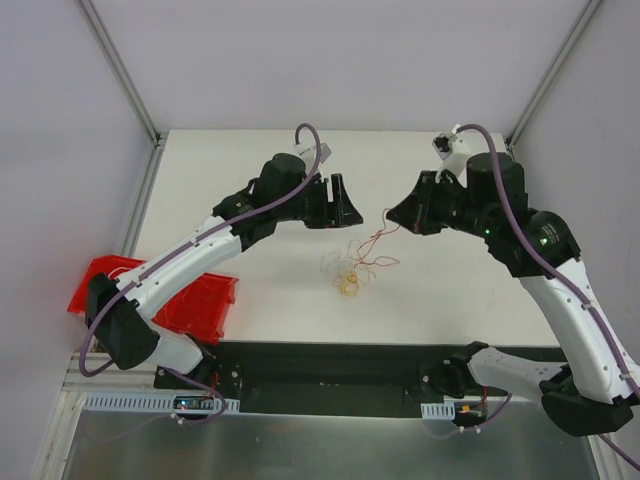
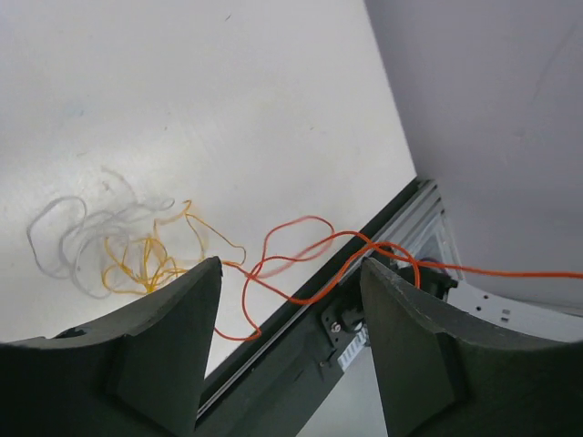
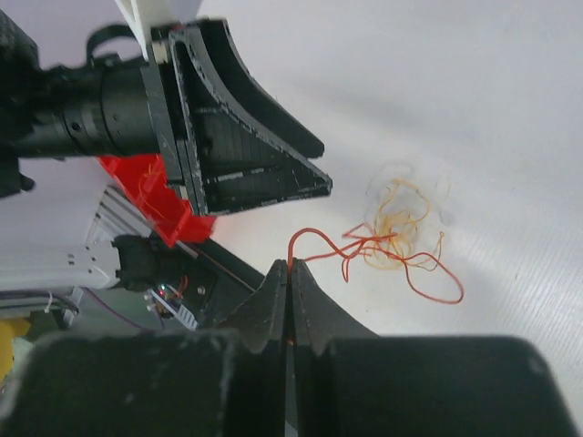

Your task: Untangle the cables

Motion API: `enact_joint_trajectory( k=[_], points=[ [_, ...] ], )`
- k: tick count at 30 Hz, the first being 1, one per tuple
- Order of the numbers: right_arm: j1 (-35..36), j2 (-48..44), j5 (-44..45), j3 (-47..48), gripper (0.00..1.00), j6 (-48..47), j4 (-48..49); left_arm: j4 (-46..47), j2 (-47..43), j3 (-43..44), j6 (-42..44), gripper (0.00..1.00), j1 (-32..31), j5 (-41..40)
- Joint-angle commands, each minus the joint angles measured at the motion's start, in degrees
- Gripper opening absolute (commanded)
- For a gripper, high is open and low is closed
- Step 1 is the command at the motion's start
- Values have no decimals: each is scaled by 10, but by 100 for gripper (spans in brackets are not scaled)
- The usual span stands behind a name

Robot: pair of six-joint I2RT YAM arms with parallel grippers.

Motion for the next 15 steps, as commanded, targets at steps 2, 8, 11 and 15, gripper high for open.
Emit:
enact_joint_trajectory(
  k=[2, 8, 11, 15],
  points=[
    [-21, 32, 7, 104, 0, 12, 37, 77, -20, -1, -47, 63, 12, 30],
    [-26, 45, -11, 157, 0, 40, 73, 128, 66, -10, -114, 66, 29, 114],
    [-31, 40, -1, 167, 0, 56, 103, 120, 134, 11, -159, 64, 30, 129],
    [-42, 51, -7, 208, 0, 105, 141, 124, 233, 65, -214, 65, 32, 163]
  ],
)
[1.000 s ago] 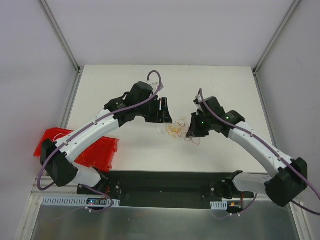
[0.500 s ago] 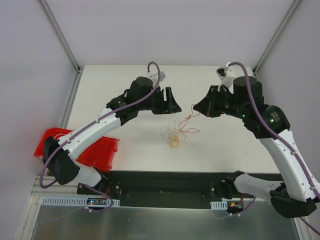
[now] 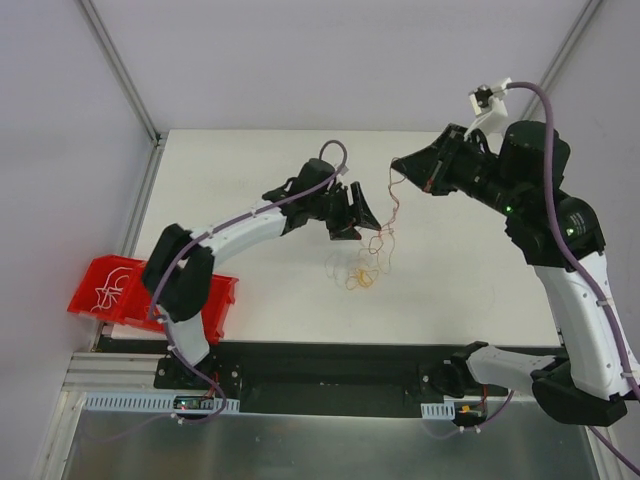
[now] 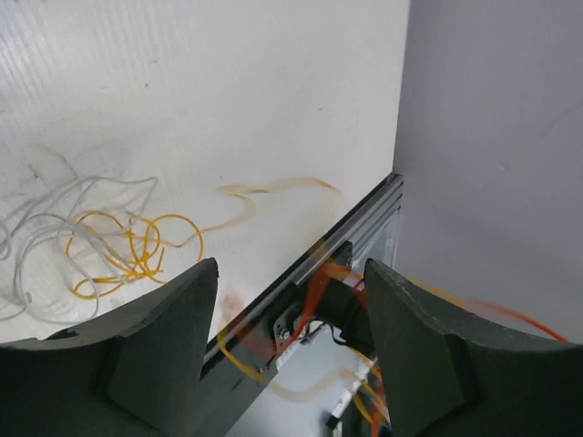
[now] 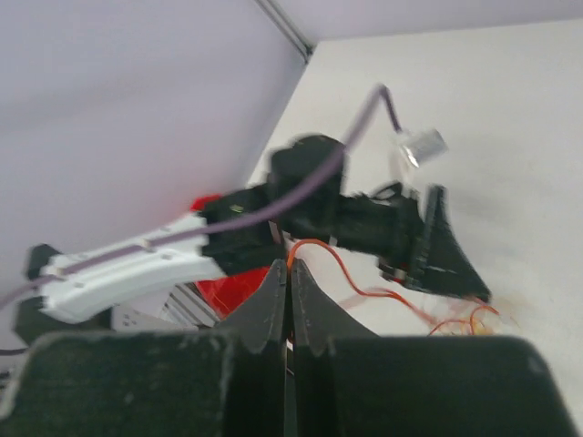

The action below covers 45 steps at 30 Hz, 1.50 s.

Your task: Untangle the cables

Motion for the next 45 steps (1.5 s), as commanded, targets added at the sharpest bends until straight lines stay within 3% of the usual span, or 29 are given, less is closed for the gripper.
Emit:
enact_joint_trajectory(
  k=[1, 9, 13, 18, 23, 28, 34, 41, 45],
  points=[
    [-10, 10, -9, 76, 1, 58, 79, 10, 92, 74, -63, 65, 1, 65],
    [-31, 41, 37, 199, 1, 28, 79, -3, 160, 115, -43, 65, 12, 70],
    [-44, 41, 64, 225, 1, -9, 83, -15, 112, 87, -9, 66, 34, 51],
    [-54, 90, 120, 341, 1, -95, 88, -39, 42, 31, 8, 64, 87, 9],
    [-55, 108, 122, 366, 0, -111, 94, -35, -14, 55, 84, 82, 103, 67],
    [-55, 106, 114, 361, 1, -115, 99, -32, -40, 93, 110, 84, 90, 107],
    [-54, 70, 32, 251, 1, -51, 115, -11, -141, 98, 141, 87, 78, 100],
    [0, 18, -37, 42, 1, 19, 163, -68, -314, -15, 153, 88, 156, -20],
    [57, 19, -40, -16, 1, 23, 172, -159, -395, -69, 209, 89, 172, -99]
  ],
)
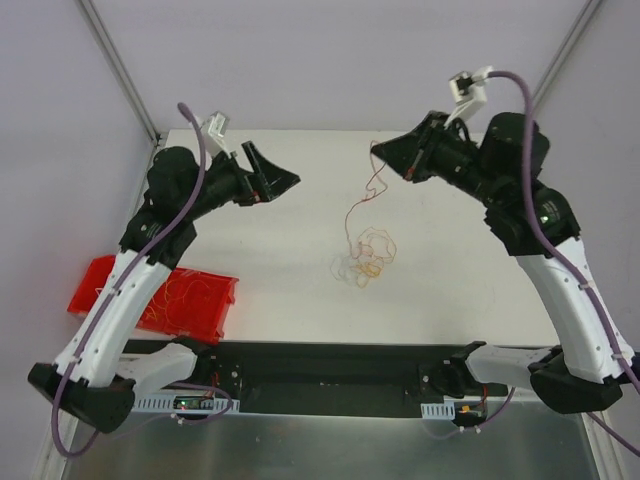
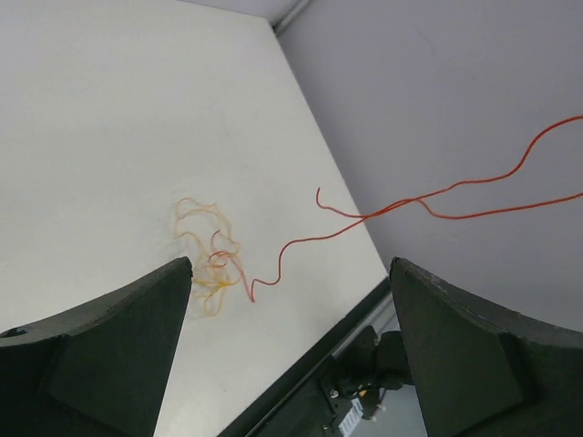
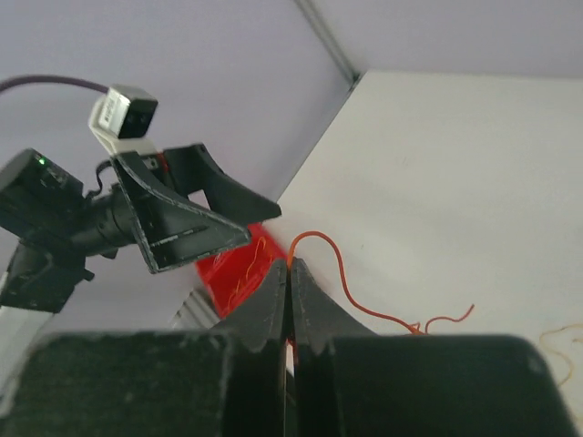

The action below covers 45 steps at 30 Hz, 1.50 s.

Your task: Untangle the cables

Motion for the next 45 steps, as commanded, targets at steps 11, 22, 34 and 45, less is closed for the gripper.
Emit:
enact_joint_trajectory(
  k=[11, 22, 34, 45],
  points=[
    [155, 50, -103, -241, 1, 79, 147, -279, -168, -94, 64, 89, 7, -202],
    [193, 150, -125, -321, 1, 70, 98, -328, -112, -152, -2, 89, 7, -133],
    [142, 172, -152, -414, 39, 15, 40, -327, 75, -132, -3, 88, -111, -101],
    [23, -53, -135, -510, 80, -61, -63, -354, 208, -42, 5, 89, -202, -160]
  ],
)
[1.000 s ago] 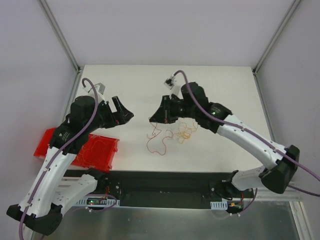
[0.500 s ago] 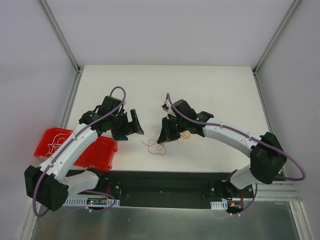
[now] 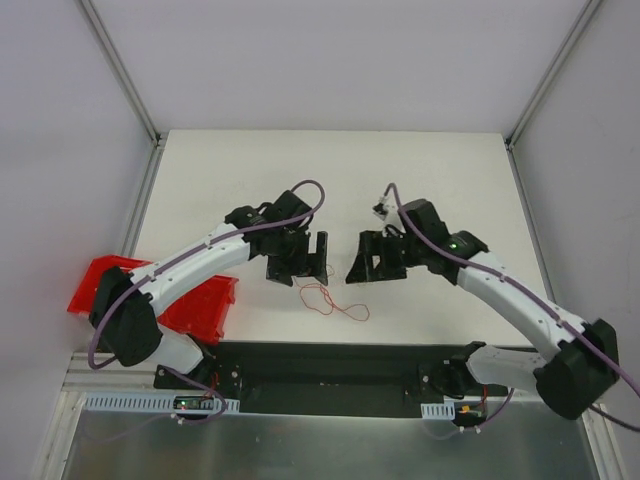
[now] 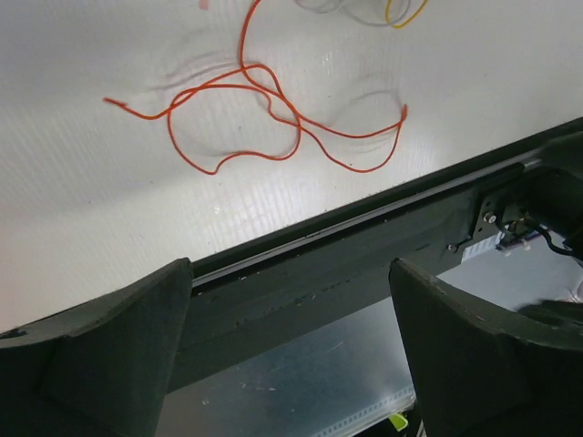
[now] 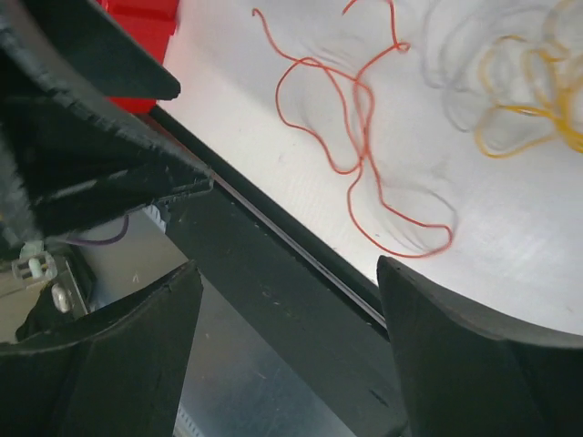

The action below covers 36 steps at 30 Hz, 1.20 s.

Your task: Untangle the cables

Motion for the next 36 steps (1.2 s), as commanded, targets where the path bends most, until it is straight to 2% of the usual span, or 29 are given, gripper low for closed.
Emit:
enact_joint_trajectory(
  k=[1, 6, 9, 12, 13, 19, 27, 30, 36],
  points=[
    [-62, -102, -5, -55, 82, -46, -64, -32, 51, 25, -6, 89, -9, -24],
    [-115, -181, -16, -117, 82, -55, -101, -46, 127, 51, -50, 89, -26, -22],
    [-134, -198, -18, -129, 82, -58, -118, -99, 159, 75, -133, 91, -28, -67],
    [-143, -204, -16, -136, 81, -71, -122, -100, 167, 55, -209, 99, -29, -81],
    [-147, -204, -17, -138, 81, -72, -122, -95, 174, 48, -223, 99, -29, -74],
    [-162, -220, -17, -150, 81, -71, -117, -94, 259, 72, -275, 99, -31, -6],
    [-181, -254, -27, -169, 81, -87, -129, -90, 325, 113, -361, 99, -35, -7],
    [-186, -262, -32, -174, 81, -92, -131, -85, 331, 134, -377, 99, -43, -32],
    [-188, -258, -43, -172, 81, -101, -133, -67, 315, 124, -409, 96, -49, -19]
  ],
)
